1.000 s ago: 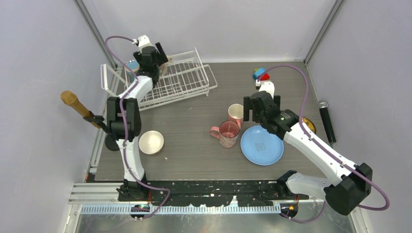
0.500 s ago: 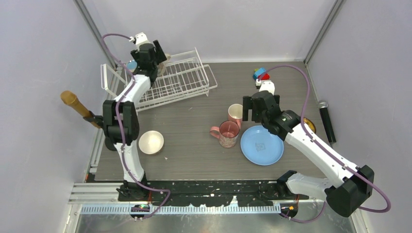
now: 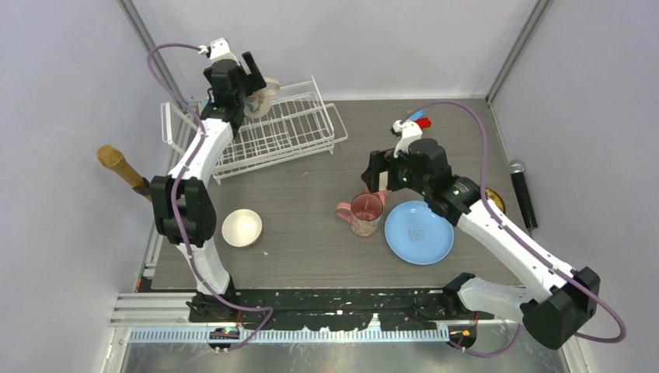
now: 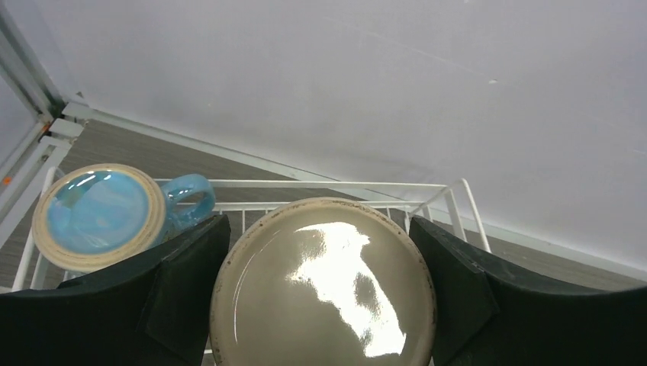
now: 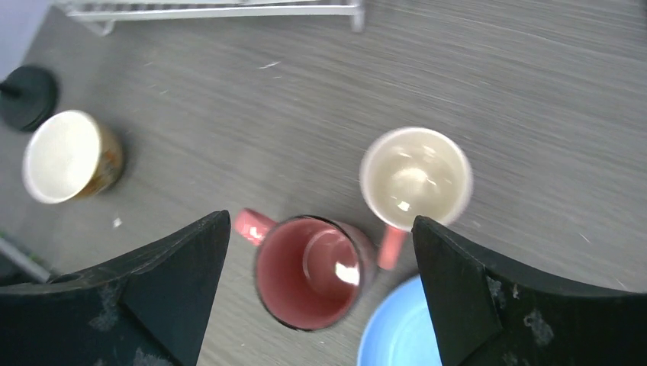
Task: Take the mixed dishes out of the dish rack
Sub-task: Pick up the cup from the dish rack, then place the cup at the center of the board.
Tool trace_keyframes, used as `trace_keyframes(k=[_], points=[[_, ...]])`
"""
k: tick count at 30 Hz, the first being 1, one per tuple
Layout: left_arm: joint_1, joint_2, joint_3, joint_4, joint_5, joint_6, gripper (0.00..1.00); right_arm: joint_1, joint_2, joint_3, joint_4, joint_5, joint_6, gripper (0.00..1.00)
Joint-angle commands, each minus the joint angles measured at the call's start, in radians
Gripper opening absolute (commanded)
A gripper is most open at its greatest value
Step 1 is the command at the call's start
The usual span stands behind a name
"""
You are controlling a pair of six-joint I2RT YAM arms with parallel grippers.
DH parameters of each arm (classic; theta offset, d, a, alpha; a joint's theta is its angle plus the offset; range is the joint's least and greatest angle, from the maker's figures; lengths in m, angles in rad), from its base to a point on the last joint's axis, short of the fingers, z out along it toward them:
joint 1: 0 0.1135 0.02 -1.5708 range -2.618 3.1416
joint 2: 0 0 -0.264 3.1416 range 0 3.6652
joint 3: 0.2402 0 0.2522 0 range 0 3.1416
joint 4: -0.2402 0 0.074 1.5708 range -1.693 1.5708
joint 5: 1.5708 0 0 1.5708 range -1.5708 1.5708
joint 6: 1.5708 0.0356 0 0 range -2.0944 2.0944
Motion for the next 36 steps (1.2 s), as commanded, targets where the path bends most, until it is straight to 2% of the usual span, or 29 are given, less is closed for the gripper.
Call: trace_keyframes(k=[1,6,11,14,20,26,30,36], points=[[-0.009,-0.125,0.023,0.082,0.093,-0.013,0.00,0.000,0.098,0.066,0.227,-0.302,-0.091,0.96],[-0.012,-0.153,-0.034,0.090,0.186,-0.034,0.00,0.000,0.301,0.125,0.432,-0.426,-0.141,0.96],[-0.015,-0.187,-0.067,0.080,0.288,-0.034,0.00,-0.001,0.500,0.337,0.424,-0.575,-0.290,0.94],[-0.015,-0.215,-0.088,0.081,0.348,-0.044,0.00,-0.004,0.602,0.393,0.468,-0.620,-0.387,0.93],[-0.028,-0.253,-0.107,0.070,0.450,-0.054,0.00,-0.028,0.761,0.535,0.539,-0.653,-0.381,0.93],[-0.036,-0.287,-0.161,0.095,0.542,-0.053,0.00,-0.049,0.837,0.639,0.475,-0.667,-0.418,0.91],[-0.040,-0.309,-0.183,0.116,0.607,-0.050,0.00,-0.068,0.831,0.634,0.485,-0.690,-0.421,0.90],[-0.052,-0.314,-0.197,0.126,0.663,-0.050,0.00,-0.072,0.820,0.649,0.464,-0.762,-0.416,0.82]])
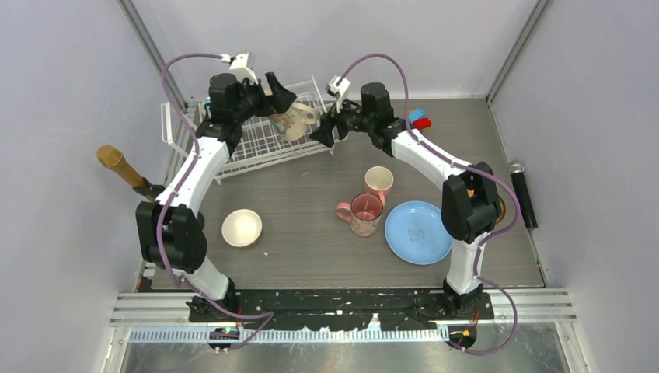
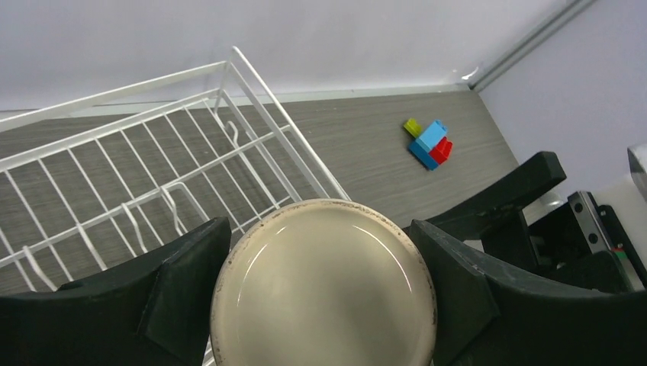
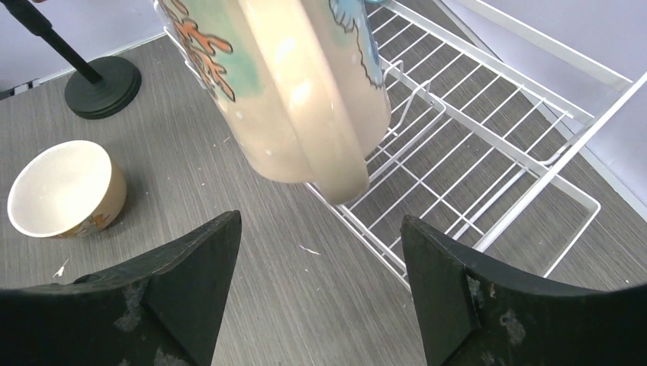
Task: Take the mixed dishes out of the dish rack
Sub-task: Place the cup at the center of the board.
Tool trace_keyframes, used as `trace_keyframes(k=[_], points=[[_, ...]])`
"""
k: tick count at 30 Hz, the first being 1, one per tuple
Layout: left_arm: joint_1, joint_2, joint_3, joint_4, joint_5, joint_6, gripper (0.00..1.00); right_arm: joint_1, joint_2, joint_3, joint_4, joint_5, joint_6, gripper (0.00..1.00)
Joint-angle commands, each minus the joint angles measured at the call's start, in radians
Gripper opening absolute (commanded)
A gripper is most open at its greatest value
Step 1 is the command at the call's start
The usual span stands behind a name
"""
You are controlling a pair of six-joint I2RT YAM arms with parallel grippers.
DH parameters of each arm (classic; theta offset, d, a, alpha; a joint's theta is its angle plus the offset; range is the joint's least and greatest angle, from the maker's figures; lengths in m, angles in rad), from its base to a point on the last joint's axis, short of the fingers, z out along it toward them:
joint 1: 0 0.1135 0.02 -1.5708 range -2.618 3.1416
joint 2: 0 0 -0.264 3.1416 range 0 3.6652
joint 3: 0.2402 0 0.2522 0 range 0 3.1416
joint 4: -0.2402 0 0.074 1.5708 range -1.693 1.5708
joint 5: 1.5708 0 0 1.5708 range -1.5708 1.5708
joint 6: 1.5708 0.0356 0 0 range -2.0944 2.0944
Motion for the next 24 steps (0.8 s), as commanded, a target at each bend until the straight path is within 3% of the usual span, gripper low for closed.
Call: trace_keyframes(k=[1,7,11,19,24], points=[[-0.009,-0.076,0.013,0.168,0.083,-0.018,0.00,-0.001,-0.039,0.048,0.009,-0.089,-0.013,0.81],[-0.025,-0.072,0.011,0.169,0.116,-0.030,0.00,-0.001,-0.068,0.020,0.022,-0.103,-0.007,0.78],[-0.044,-0.080,0.004,0.163,0.117,-0.014,0.00,-0.001,-0.070,0.022,0.026,-0.097,-0.002,0.70],[-0.062,-0.091,-0.013,0.156,0.121,-0.007,0.00,-0.001,-0.090,0.009,0.035,-0.101,0.036,0.25],[-0.076,-0.086,-0.018,0.142,0.118,0.003,0.00,-0.001,-0.131,-0.040,0.067,-0.156,0.126,0.10]])
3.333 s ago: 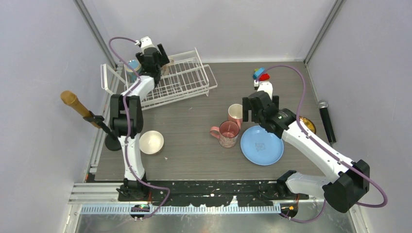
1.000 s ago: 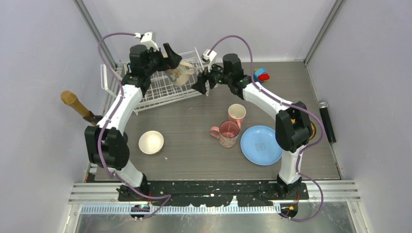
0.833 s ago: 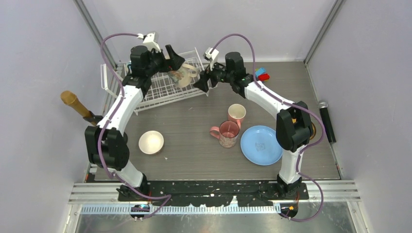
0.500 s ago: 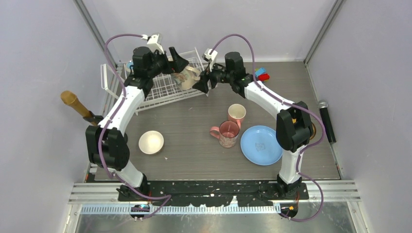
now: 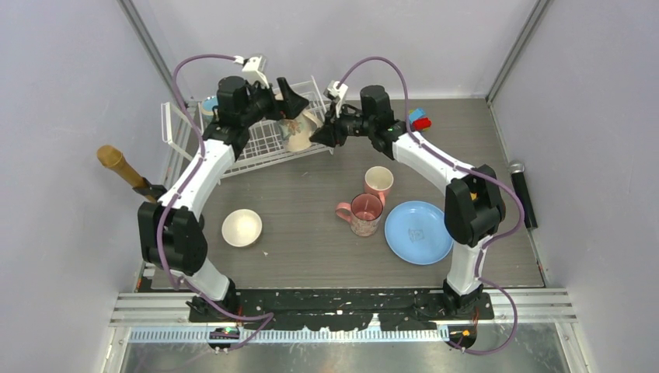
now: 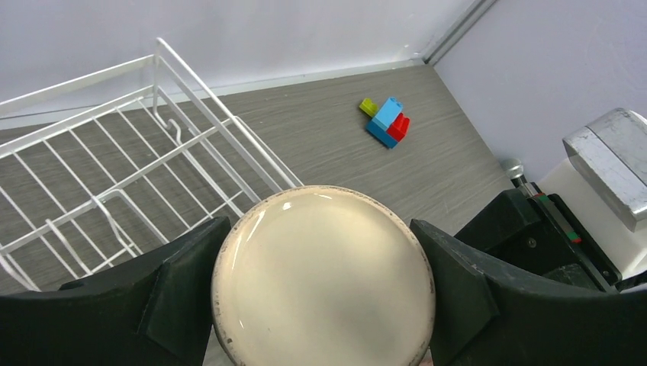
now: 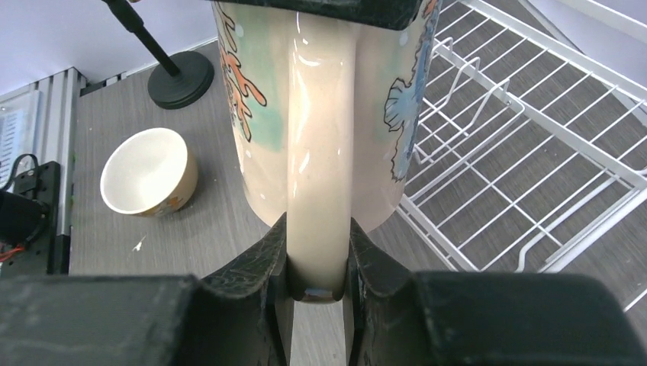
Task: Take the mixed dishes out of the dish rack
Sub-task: Place the cup at the center of the board.
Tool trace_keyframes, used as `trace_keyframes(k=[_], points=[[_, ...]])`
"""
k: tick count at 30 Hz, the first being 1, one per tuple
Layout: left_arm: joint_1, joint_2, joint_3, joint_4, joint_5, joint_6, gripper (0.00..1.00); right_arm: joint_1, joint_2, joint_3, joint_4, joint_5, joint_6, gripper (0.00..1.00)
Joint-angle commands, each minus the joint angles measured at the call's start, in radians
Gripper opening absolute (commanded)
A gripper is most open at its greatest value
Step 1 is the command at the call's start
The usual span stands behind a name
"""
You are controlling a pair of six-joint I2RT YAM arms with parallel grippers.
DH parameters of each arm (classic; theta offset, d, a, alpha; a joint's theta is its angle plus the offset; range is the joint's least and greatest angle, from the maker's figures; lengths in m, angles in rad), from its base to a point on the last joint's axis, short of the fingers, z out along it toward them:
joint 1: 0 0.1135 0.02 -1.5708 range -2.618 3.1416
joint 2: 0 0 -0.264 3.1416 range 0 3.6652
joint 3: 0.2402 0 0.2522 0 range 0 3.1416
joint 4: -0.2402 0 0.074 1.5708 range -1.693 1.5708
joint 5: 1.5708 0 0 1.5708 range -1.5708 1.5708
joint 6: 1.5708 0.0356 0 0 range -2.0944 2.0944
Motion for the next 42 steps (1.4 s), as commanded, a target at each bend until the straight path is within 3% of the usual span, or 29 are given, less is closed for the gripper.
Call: trace_keyframes(k=[1,5,6,9,10,14,18,21,26,31,36,42], points=[[-0.024,-0.078,0.012,0.103,0.026,-0.004,0.00,-0.002,-0.123,-0.029,0.100,-0.026,0.123,0.07],[-0.027,-0.076,0.009,0.097,0.030,-0.008,0.00,-0.001,-0.181,-0.106,0.203,-0.019,0.244,0.01],[-0.027,-0.074,0.011,0.092,0.028,-0.011,0.13,-0.001,-0.188,-0.119,0.209,-0.019,0.265,0.01],[-0.027,-0.082,0.018,0.079,0.001,-0.010,0.86,-0.001,-0.210,-0.118,0.184,-0.023,0.361,0.01],[-0.027,-0.090,0.017,0.078,-0.008,-0.008,0.98,-0.001,-0.214,-0.120,0.182,-0.026,0.381,0.01],[-0.027,-0.146,-0.009,0.091,-0.041,-0.002,1.00,-0.001,-0.252,-0.152,0.205,-0.029,0.529,0.01],[-0.027,-0.246,-0.121,0.164,-0.082,0.001,1.00,-0.001,-0.300,-0.251,0.348,-0.033,0.788,0.01],[-0.027,-0.333,-0.174,0.121,-0.155,0.045,1.00,-0.001,-0.348,-0.353,0.431,0.035,0.891,0.01],[-0.029,-0.537,-0.357,0.143,-0.142,0.071,1.00,-0.002,-0.460,-0.426,0.330,0.195,1.011,0.01],[-0.042,-0.687,-0.532,0.161,-0.127,-0.004,1.00,-0.002,-0.542,-0.495,0.292,0.331,1.197,0.01],[-0.071,-0.748,-0.688,0.279,-0.095,-0.098,1.00,0.000,-0.588,-0.542,0.361,0.331,1.325,0.01],[-0.099,-0.698,-0.698,0.340,-0.076,-0.149,0.88,0.005,-0.572,-0.592,0.481,0.307,1.471,0.01]])
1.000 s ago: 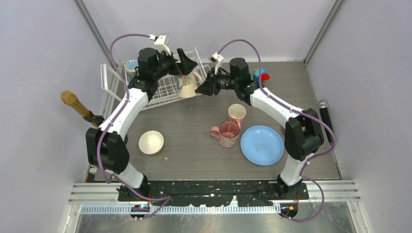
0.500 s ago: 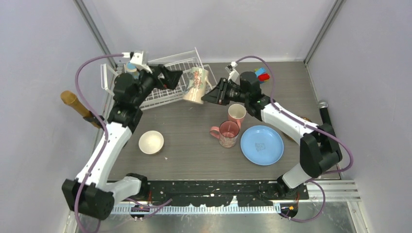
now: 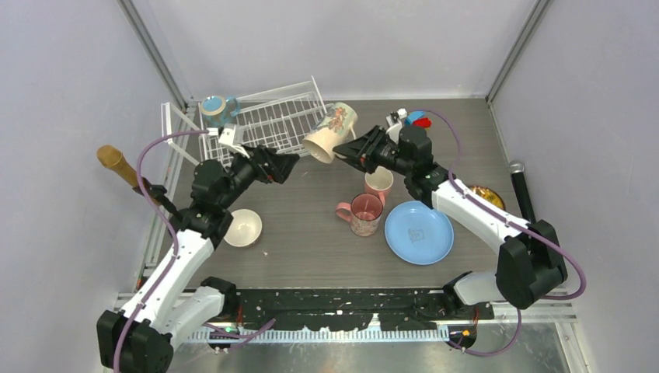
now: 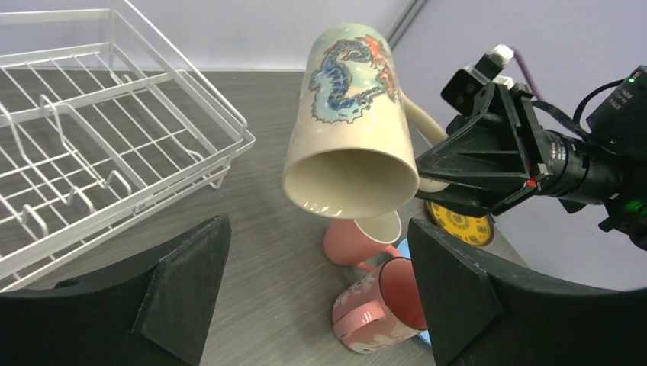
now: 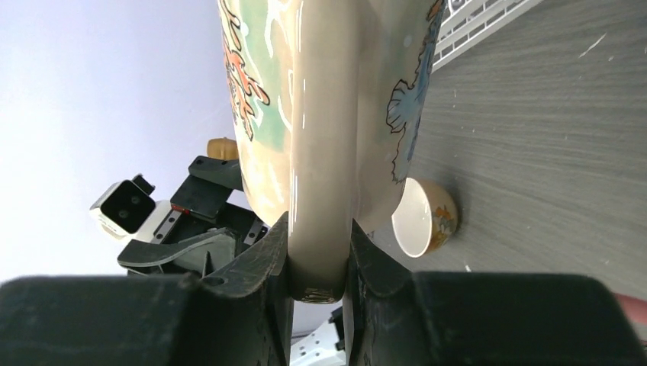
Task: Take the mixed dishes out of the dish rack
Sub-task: Place the cup at the center of the board.
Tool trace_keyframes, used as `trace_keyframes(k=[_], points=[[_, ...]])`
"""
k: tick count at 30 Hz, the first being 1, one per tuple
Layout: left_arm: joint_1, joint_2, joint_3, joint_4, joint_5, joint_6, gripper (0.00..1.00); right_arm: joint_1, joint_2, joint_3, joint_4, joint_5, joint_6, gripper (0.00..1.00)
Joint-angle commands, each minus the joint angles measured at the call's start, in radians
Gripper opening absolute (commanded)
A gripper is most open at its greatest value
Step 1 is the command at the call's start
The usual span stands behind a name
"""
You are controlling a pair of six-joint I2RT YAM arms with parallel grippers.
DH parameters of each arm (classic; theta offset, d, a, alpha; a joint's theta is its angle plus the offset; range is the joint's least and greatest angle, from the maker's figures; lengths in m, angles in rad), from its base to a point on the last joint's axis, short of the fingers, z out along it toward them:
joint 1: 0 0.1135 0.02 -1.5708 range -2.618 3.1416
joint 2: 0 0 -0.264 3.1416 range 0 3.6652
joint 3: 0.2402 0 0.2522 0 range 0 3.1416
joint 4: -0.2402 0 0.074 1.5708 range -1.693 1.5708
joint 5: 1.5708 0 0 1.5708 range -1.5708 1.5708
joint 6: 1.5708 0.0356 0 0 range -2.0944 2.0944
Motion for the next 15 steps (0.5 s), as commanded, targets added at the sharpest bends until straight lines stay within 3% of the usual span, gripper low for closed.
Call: trace_keyframes(k=[1,6,15], points=[[-0.024,0.034,0.022,0.134,0.020,-0.046,0.87,0.009,-0.043,-0.005,0.286,-0.009,0.155,0.01],[-0.051,0.106,0.039,0.157,-0.003,-0.042,0.73,0.016,-0.041,-0.014,0.336,-0.007,0.202,0.01],[-0.116,0.241,0.082,0.195,-0.123,-0.020,0.66,0.017,-0.008,-0.020,0.423,-0.075,0.314,0.01]])
